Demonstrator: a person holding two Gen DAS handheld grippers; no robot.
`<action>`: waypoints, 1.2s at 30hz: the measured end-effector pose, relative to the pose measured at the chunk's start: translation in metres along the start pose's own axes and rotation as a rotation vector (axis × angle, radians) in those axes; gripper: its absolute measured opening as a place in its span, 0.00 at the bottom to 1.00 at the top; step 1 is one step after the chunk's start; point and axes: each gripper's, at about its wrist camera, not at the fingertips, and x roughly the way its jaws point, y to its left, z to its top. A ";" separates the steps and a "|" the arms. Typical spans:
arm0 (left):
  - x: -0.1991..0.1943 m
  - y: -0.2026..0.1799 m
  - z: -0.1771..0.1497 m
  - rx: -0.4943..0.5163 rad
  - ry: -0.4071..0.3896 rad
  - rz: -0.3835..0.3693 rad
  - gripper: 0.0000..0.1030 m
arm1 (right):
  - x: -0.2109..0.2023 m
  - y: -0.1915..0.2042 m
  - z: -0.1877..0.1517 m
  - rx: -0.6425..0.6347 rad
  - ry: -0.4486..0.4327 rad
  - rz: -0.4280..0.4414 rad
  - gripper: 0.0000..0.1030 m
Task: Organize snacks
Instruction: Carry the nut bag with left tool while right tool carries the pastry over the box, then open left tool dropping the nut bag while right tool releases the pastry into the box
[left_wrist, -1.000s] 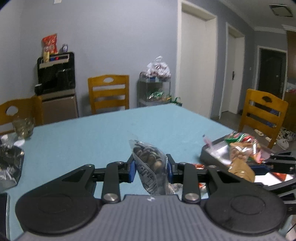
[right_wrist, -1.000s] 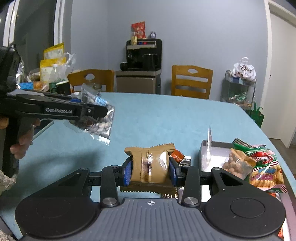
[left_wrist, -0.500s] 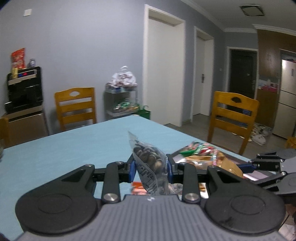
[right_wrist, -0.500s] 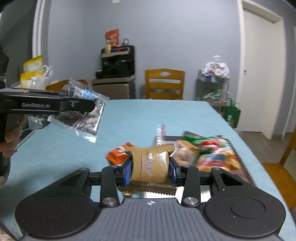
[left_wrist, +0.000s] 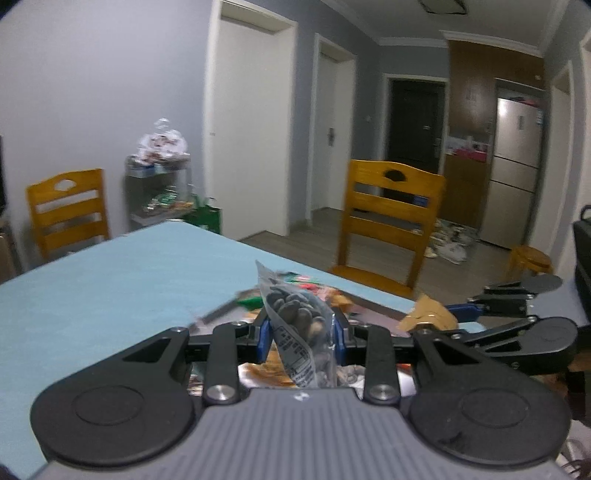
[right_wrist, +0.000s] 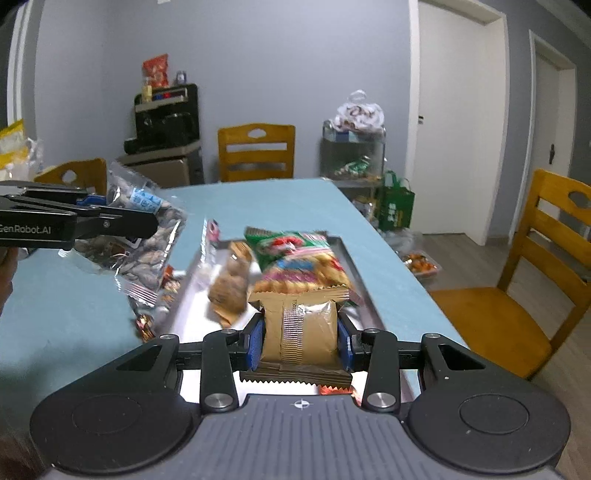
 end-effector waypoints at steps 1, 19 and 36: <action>0.005 -0.006 -0.001 -0.001 0.006 -0.023 0.28 | -0.001 -0.003 -0.002 -0.005 0.007 -0.007 0.39; 0.082 -0.048 -0.042 -0.093 0.179 -0.250 0.28 | 0.008 -0.026 -0.032 -0.001 0.098 -0.014 0.39; 0.105 -0.043 -0.061 -0.118 0.240 -0.240 0.29 | 0.023 -0.026 -0.038 0.014 0.141 -0.032 0.40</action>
